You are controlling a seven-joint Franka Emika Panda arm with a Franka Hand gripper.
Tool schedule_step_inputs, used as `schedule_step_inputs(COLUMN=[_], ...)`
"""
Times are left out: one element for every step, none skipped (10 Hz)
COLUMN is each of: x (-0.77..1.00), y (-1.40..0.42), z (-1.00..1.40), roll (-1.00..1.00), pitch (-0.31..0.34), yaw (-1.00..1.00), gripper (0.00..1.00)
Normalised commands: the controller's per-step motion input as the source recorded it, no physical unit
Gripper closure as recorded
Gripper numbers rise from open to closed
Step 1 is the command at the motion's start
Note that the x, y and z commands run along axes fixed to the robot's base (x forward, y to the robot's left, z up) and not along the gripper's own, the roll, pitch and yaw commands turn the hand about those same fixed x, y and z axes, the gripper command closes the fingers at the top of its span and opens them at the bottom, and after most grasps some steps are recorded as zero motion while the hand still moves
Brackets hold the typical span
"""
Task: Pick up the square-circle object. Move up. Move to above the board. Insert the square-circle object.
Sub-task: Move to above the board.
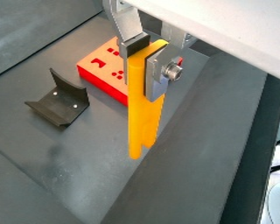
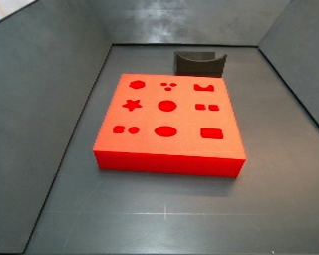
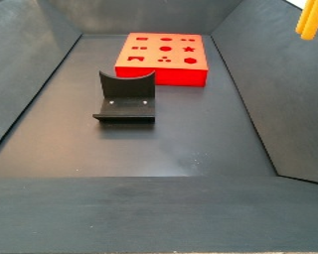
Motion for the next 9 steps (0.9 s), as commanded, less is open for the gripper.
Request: schedule_step_inputs(x=[-0.2, -0.2, -0.2, -0.2, -0.2, -0.2, -0.2, -0.2, -0.2], y=[0.01, 0.01, 0.01, 0.01, 0.01, 0.01, 0.01, 0.01, 0.01], z=[0.03, 0.03, 0.03, 0.03, 0.03, 0.03, 0.03, 0.03, 0.03], roll=[0.0, 0.0, 0.0, 0.0, 0.0, 0.0, 0.0, 0.0, 0.0], pitch=[0.067, 0.067, 0.067, 0.067, 0.067, 0.067, 0.067, 0.067, 0.067], yaw=[-0.01, -0.01, -0.01, -0.01, -0.01, -0.01, -0.01, -0.01, -0.01], gripper=[1.0, 1.0, 1.0, 1.0, 1.0, 1.0, 1.0, 1.0, 1.0])
